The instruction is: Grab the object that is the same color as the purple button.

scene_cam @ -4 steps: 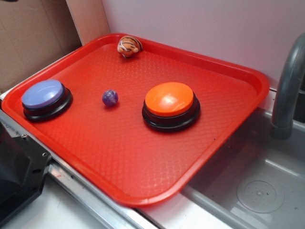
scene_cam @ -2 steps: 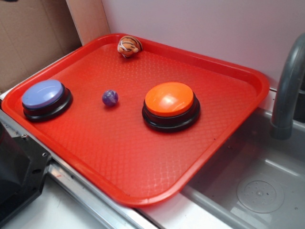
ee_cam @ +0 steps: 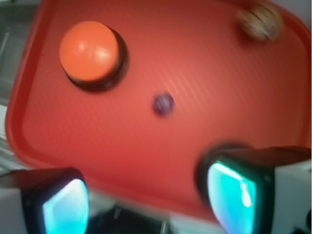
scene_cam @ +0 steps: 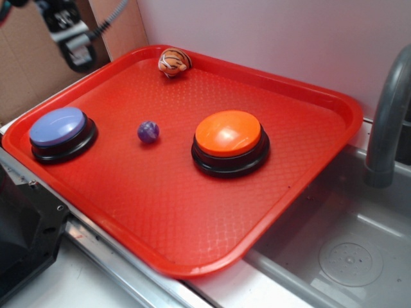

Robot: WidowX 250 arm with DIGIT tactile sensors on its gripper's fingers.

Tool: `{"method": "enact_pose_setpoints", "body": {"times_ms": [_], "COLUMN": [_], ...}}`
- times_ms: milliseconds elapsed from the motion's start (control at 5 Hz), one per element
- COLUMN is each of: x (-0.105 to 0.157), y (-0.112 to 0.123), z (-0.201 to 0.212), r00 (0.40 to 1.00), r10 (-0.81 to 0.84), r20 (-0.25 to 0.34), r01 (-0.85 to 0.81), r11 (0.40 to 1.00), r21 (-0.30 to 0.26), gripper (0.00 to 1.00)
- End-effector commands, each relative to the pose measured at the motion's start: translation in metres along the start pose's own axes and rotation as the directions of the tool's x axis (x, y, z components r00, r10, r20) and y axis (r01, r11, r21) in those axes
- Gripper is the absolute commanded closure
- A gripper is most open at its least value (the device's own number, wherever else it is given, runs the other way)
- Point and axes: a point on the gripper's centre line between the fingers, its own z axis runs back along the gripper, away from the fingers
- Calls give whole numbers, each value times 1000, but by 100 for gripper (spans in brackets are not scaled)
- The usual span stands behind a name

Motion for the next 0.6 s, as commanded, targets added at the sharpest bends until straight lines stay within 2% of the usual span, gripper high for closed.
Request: {"method": "enact_pose_setpoints", "body": {"times_ms": [0, 200, 400], "x": [38, 42, 38], "y": [0, 3, 11], "z": [-69, -88, -95], "r00": [996, 996, 995], "r10": [-84, -91, -100], "r20": [-15, -25, -20], "r01": [85, 94, 101], "r11": [991, 983, 984], "r21": [105, 160, 144], "gripper": [0, 0, 0]}}
